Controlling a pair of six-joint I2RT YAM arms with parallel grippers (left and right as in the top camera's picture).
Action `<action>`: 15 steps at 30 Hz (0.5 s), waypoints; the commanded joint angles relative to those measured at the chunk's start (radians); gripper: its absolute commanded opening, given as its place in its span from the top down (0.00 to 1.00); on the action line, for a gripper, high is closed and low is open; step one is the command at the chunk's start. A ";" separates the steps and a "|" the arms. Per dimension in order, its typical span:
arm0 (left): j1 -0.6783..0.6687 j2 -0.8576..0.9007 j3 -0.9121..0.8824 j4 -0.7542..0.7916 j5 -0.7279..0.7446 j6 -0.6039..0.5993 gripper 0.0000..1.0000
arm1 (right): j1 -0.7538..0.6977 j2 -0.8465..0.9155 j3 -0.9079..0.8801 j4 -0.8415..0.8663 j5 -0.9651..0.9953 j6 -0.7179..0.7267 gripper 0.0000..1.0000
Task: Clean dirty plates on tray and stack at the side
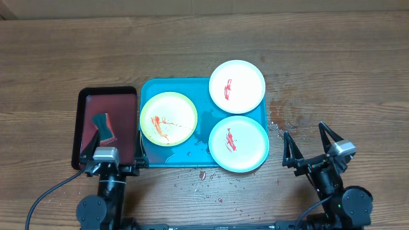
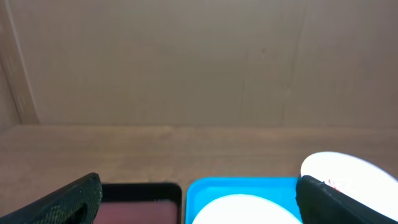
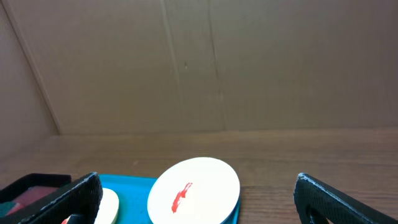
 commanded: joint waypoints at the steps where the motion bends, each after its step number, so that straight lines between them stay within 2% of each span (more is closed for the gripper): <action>1: 0.005 -0.009 0.059 -0.022 0.045 -0.011 0.00 | 0.008 -0.012 0.071 -0.029 -0.008 -0.005 0.00; 6: 0.005 0.021 0.119 -0.069 0.066 -0.011 0.00 | 0.008 -0.012 0.131 -0.078 -0.008 -0.005 0.00; 15: 0.005 0.275 0.381 -0.217 0.067 -0.010 0.00 | 0.008 0.014 0.266 -0.170 -0.009 -0.005 0.00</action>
